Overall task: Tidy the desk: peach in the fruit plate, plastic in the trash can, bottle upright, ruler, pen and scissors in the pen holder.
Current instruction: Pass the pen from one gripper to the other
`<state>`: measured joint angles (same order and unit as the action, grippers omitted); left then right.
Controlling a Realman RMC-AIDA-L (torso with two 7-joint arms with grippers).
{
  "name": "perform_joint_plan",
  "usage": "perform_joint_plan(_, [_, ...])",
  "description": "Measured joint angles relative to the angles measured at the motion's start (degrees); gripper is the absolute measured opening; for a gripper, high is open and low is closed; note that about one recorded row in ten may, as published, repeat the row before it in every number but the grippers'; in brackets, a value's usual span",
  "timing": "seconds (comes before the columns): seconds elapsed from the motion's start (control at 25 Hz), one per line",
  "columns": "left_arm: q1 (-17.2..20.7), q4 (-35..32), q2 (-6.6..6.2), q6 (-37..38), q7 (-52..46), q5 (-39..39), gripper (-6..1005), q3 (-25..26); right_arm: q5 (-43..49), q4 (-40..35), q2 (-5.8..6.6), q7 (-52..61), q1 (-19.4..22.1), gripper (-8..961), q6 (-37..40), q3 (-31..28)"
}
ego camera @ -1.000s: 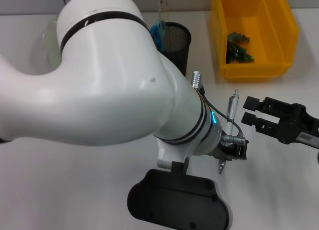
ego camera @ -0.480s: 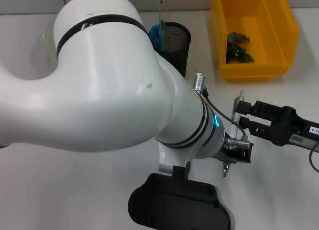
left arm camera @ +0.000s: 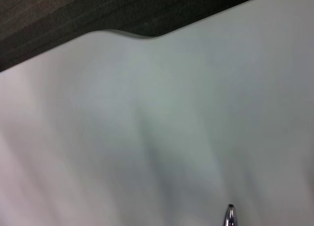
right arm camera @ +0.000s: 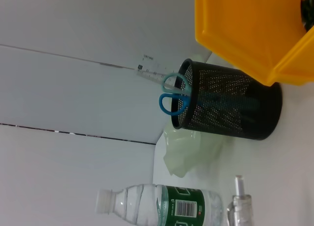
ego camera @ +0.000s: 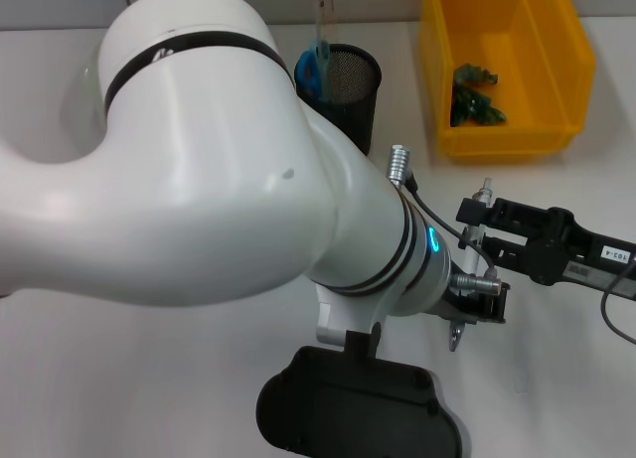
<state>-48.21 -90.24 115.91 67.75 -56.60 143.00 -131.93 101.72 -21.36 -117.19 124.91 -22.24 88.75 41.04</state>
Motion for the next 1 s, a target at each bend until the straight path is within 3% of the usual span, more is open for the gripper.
perform_joint_plan(0.24, [0.08, 0.12, -0.08, -0.28, 0.0, -0.13, 223, -0.25, 0.75, 0.01, -0.22, -0.13, -0.38, 629, -0.28, 0.0])
perform_joint_plan(0.44, [0.07, 0.42, -0.08, -0.49, 0.0, -0.3, 228, -0.26, 0.8, 0.01, -0.25, -0.21, -0.37, 437, -0.19, 0.0])
perform_joint_plan(1.0, [-0.44, 1.01, 0.12, -0.54, 0.17, -0.18, 244, -0.32, 0.85, 0.03, -0.32, -2.97, 0.28, 307, 0.32, -0.01])
